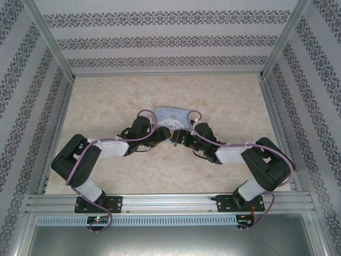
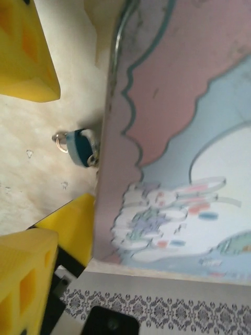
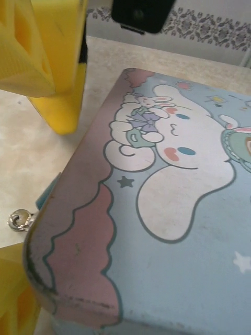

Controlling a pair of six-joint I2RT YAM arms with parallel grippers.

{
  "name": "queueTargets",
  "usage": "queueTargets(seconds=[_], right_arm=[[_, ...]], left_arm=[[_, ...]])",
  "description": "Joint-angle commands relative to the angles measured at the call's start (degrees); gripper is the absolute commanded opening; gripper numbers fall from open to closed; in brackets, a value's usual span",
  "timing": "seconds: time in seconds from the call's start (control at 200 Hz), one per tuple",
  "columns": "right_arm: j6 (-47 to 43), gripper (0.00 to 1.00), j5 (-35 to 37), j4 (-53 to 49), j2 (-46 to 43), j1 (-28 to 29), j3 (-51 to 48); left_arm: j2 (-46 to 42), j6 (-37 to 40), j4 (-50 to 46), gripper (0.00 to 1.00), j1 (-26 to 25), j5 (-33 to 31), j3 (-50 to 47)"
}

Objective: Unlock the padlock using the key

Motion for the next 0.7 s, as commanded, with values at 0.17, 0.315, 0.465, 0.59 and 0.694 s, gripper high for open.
queueTargets(seconds=[0.17,0.315,0.465,0.59,0.694], right_arm=[[0.54,0.72,-1.39,-1.84,3.46,-2.8,5.97],[0.85,0.72,-2.07,-2.41,4.12,-3.48,6.95],[0.46,0.71,-2.86,-3.89,2.97,-3.48,7.07],[-1.69,0.7,-2.87,-6.47,0.69,-3.39,6.5],[-4.37,0.7,-2.33,-9.1,-0.89,-3.48,5.72]], left_arm=[[-3.66,5.38,-7.85,0.75,1.89,1.31,4.26],[-4.57,7.93,-13.11,0.77,4.21,1.48,8.38],[-5.11,11.73,-19.47,0.78,7.01,0.42,12.82],[-4.47,15.58,-24.66,0.8,9.0,-1.52,16.69],[-4.03,18.39,-28.09,0.82,10.53,-2.71,18.83]])
